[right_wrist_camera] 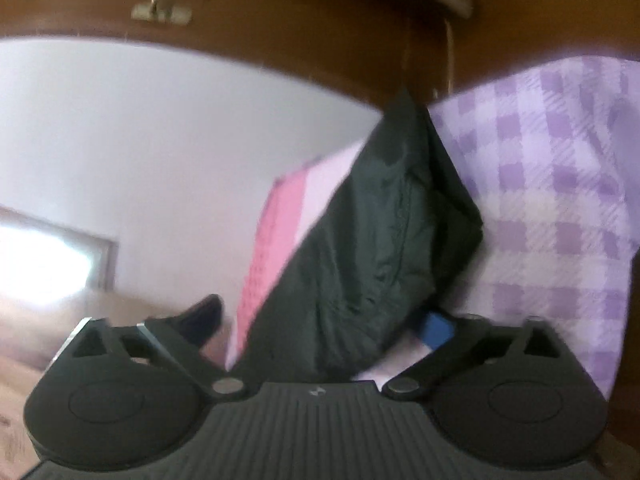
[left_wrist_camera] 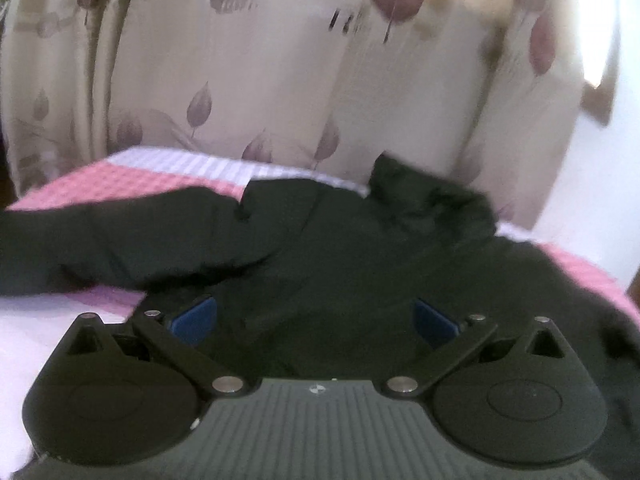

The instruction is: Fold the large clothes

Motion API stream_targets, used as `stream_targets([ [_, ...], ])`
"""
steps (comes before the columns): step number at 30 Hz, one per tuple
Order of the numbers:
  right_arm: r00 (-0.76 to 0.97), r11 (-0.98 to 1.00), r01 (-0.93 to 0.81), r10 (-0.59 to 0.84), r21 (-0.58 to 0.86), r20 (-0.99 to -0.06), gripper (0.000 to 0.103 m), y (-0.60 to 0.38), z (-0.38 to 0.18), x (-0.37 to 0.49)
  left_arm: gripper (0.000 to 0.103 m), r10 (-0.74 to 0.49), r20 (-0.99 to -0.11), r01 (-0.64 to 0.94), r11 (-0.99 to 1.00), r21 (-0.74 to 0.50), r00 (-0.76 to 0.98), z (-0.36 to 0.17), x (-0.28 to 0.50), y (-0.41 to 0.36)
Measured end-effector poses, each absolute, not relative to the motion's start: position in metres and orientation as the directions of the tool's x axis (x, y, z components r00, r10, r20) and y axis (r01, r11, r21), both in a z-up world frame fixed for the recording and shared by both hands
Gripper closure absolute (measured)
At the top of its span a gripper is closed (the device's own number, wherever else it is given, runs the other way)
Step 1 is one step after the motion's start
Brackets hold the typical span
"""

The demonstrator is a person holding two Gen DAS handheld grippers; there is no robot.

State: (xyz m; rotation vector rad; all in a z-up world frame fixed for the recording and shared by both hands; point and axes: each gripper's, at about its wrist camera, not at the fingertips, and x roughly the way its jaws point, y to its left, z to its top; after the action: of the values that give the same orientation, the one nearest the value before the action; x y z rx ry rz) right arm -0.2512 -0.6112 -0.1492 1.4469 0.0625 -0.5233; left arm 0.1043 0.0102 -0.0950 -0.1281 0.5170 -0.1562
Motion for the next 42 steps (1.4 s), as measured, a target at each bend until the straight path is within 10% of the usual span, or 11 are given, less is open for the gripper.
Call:
stream_targets([
  [7, 0.809, 0.189, 0.545, -0.373, 0.816, -0.454, 0.0, -0.636, -0.138, -0.184, 0.0, -0.255, -0.457, 0.092, 0.933, -0.349, 0.852, -0.117, 0.105, 0.04],
  [10, 0.812, 0.243, 0.576, -0.279, 0.78, -0.512, 0.082, -0.668, -0.157, -0.15, 0.0, -0.255, -0.448, 0.094, 0.932, -0.35, 0.857, -0.117, 0.103, 0.041],
  [18, 0.762, 0.145, 0.626, -0.321, 0.766, -0.562, 0.091, -0.783, -0.155, -0.078, 0.0, -0.276, -0.428, 0.097, 0.914, -0.395, 0.861, -0.119, 0.102, 0.045],
  [24, 0.95, 0.537, 0.299, -0.242, 0.789, -0.196, 0.091, -0.709, -0.026, 0.008, 0.0, -0.277, -0.406, 0.084, 0.898, -0.431, 0.871, -0.119, 0.1, 0.05],
  [29, 0.979, 0.72, -0.164, 0.202, 0.675, 0.022, 0.092, -0.571, 0.03, 0.096, 0.0, -0.271, -0.396, 0.073, 0.891, -0.448, 0.877, -0.119, 0.099, 0.053],
  [34, 0.865, 0.75, -0.354, 0.49, 0.559, -0.109, 0.091, -0.425, -0.016, 0.168, 0.0, -0.272, -0.385, 0.065, 0.879, -0.472, 0.882, -0.119, 0.097, 0.059],
  [42, 0.793, 0.782, -0.306, 0.525, 0.543, -0.309, 0.091, -0.382, -0.116, 0.207, 0.0, -0.281, -0.373, 0.06, 0.861, -0.506, 0.884, -0.12, 0.097, 0.065],
])
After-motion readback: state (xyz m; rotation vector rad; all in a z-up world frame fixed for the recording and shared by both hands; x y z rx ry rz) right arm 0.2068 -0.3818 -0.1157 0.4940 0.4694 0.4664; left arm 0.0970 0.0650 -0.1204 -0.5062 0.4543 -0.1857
